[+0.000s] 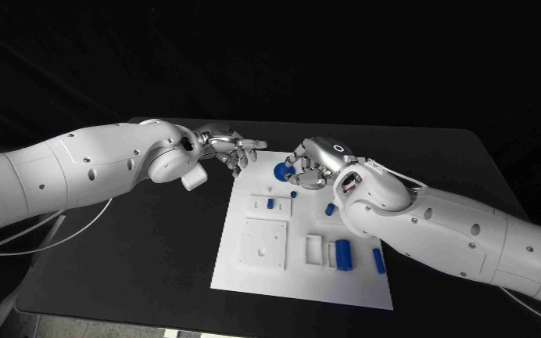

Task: Assemble the parts on the task board

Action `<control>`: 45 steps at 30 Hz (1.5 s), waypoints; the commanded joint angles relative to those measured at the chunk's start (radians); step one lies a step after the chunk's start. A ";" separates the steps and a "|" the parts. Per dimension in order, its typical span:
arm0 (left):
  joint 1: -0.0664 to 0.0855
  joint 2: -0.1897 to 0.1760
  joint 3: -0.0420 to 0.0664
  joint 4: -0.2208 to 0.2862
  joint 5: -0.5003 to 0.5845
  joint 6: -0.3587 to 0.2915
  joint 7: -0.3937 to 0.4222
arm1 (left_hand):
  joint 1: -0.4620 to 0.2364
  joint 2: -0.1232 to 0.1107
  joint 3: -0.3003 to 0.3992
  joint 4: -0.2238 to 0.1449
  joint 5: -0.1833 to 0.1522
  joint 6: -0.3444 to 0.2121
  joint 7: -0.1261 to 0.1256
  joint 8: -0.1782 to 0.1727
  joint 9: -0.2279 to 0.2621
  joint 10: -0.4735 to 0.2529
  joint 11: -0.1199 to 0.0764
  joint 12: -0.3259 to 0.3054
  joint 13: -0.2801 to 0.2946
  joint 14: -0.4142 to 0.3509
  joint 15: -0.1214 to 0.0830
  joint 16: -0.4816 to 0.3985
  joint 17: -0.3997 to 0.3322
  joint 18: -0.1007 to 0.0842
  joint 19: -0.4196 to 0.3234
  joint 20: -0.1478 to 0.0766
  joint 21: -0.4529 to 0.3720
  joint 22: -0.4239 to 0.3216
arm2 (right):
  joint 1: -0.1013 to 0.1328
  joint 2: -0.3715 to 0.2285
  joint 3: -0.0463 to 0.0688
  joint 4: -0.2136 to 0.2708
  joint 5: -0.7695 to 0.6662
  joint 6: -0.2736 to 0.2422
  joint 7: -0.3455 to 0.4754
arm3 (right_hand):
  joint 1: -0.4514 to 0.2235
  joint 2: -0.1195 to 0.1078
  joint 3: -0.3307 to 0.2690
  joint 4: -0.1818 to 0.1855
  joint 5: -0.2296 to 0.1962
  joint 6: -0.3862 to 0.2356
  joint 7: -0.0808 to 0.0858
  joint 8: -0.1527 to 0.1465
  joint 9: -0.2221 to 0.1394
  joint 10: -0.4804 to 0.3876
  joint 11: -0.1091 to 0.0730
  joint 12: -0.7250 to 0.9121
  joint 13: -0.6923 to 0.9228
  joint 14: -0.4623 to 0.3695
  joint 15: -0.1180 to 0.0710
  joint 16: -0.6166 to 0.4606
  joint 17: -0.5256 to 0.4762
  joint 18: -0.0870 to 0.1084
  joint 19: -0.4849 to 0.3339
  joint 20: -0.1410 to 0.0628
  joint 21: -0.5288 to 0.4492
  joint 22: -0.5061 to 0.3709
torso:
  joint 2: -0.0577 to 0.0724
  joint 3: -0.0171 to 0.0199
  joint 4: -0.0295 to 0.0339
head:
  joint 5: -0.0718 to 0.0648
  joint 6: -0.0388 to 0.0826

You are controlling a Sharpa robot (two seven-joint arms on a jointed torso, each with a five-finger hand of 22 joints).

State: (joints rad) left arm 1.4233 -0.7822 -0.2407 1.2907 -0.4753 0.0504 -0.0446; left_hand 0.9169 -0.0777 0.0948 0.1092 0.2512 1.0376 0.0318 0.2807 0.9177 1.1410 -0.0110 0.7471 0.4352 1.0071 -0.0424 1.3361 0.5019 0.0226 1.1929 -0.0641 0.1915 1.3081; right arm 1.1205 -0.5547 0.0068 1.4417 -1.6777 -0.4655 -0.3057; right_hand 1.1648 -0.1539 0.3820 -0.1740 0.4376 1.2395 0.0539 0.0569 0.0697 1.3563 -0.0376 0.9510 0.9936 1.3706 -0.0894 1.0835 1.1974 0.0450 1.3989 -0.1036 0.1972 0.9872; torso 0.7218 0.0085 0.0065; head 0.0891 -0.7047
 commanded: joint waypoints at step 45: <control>-0.011 0.019 0.000 0.038 -0.175 0.031 0.016 | 0.020 0.024 -0.015 -0.015 -0.030 -0.068 0.018 0.059 -0.114 -0.084 0.019 0.091 -0.043 -0.056 0.020 0.043 -0.079 0.009 -0.029 0.022 0.008 0.019 | 0.002 -0.001 0.014 -0.021 0.045 0.075 0.028 | 0.008 0.004 -0.020 0.009 -0.051 -0.017 0.002 0.006 -0.001 -0.001 0.004 -0.006 -0.006 -0.001 0.005 -0.009 -0.004 0.017 0.003 0.001 -0.011 -0.004 | -0.010 0.0054 -0.0085 | -0.018 -0.005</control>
State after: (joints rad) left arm 1.4129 -0.7625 -0.2409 1.3287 -0.6527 0.0796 -0.0458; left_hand 0.9369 -0.0656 0.0787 0.0983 0.2251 0.9690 0.0493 0.3361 0.8044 1.0577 0.0090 0.8438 0.3935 0.9555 -0.0228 1.3816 0.4221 0.0226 1.1580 -0.0427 0.2030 1.3074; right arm 1.1210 -0.5603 0.0203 1.4300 -1.6330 -0.4353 -0.2861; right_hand 1.1650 -0.1539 0.3669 -0.1644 0.3904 1.2274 0.0556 0.0577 0.0695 1.3563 -0.0375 0.9496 0.9877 1.3704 -0.0892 1.0783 1.1946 0.0449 1.3988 -0.1035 0.1907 0.9847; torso 0.7119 0.0139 -0.0027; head 0.0709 -0.7105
